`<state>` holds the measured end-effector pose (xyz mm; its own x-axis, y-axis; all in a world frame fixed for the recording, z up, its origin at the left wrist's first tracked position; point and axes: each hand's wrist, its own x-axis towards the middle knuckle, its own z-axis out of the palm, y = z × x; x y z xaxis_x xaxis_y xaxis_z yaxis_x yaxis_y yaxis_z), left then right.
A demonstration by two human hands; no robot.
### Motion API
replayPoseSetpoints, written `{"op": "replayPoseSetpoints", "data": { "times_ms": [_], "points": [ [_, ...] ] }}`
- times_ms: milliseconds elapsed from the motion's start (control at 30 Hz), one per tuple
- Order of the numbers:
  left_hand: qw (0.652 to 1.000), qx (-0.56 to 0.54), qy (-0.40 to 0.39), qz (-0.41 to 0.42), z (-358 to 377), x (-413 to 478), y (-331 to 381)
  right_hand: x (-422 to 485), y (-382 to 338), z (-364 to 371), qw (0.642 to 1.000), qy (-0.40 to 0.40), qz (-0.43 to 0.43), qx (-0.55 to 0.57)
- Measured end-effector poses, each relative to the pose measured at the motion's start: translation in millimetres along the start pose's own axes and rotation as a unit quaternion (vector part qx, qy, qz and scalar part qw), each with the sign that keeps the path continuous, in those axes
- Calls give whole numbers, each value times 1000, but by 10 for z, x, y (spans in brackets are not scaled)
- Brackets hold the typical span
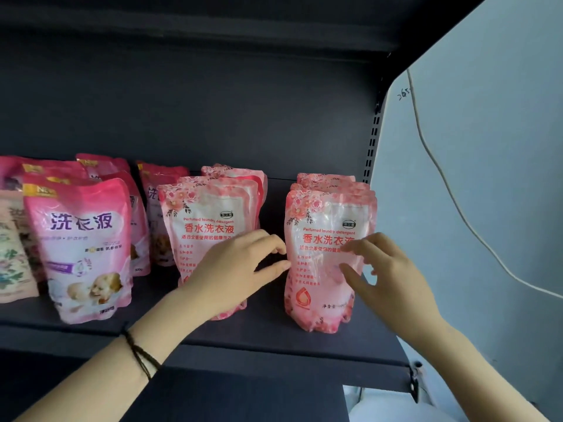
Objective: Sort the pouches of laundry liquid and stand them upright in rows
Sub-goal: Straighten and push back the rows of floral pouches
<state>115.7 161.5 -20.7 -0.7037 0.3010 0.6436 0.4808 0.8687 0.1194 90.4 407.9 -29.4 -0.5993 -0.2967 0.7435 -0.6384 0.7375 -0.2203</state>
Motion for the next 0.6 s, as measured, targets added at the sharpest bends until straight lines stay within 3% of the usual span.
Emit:
{"op": "replayPoseSetpoints", "data": {
  "times_ms": [100,200,300,467,600],
  "points": [
    [995,70,-32,57,-346,59,-32,304,-93,-277,988,-53,-136,-52],
    [983,142,-13,119,-780,203,-147,690,-265,-517,952,-143,-250,-108],
    [958,243,-61,140,-1146,355,-341,1024,-490,-532,904,-186,-326,-206],
    [925,315,-112,180,-1552,456,-795,1386,-861,-355,879,-199,-349,-258],
    [908,347,-144,187,-1755,604,-1270,1687,-1106,-106,871,-223,-316,-301]
  ]
}}
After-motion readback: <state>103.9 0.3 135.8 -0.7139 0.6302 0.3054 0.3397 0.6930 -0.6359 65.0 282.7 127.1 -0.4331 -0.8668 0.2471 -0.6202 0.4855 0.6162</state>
